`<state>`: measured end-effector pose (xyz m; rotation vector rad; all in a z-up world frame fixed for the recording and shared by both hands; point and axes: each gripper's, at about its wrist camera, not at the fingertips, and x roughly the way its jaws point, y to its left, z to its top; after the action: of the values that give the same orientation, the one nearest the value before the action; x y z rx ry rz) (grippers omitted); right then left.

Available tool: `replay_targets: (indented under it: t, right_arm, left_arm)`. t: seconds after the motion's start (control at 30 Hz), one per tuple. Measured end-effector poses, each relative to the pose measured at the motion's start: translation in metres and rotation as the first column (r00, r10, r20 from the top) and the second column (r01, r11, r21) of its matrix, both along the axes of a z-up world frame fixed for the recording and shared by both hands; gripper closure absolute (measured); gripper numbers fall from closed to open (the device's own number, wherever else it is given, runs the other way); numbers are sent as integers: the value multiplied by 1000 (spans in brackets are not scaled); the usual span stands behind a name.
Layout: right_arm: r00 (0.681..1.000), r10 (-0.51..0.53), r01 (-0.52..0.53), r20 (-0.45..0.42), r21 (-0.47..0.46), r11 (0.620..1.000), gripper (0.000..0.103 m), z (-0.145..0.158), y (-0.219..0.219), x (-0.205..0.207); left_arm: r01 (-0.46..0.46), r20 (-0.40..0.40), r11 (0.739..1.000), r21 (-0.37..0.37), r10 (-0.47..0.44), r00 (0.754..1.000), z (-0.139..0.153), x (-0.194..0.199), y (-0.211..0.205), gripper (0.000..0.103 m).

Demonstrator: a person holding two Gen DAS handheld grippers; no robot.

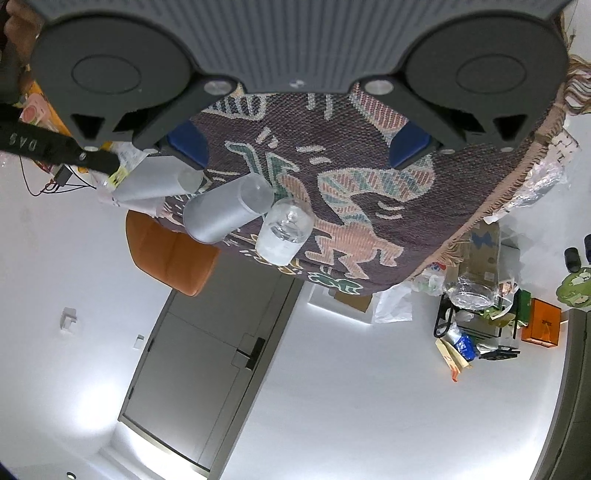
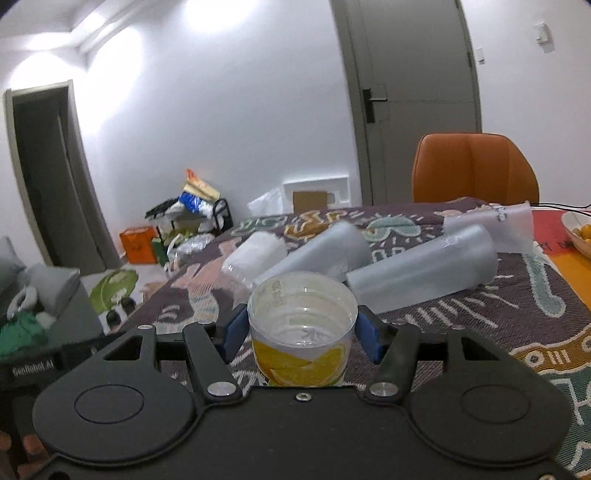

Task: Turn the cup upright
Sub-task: 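Rotate the held bottle with the right gripper until its cap points up, then lower the upright bottle onto the tablecloth and open the right gripper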

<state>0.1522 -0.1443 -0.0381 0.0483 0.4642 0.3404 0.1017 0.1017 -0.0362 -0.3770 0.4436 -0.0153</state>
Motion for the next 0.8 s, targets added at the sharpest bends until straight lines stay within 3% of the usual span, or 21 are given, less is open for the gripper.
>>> replay_targets:
  t: [0.2,0.5,0.63,0.8]
  right_arm:
    - [1000,17,-17,1,10,1000,30,1,1,-3]
    - [1000,22,-22,0,39,999,25,3,-14,-10]
    - [999,38,-39,16,51,998,17,7,-27,-17]
    - [999,53,-53,2,80,995,15,7,-46,-23]
  left_arm:
    - [-4,5,1000,8,4,1000,3,-4,0,0]
    - [5,9,999,43,-6,1000,11,-6,-12,0]
    - [11,12,995,99,-12,1000,19,-7,-27,0]
    - [13,13,986,169,-15,1000,26,-11,-50,0]
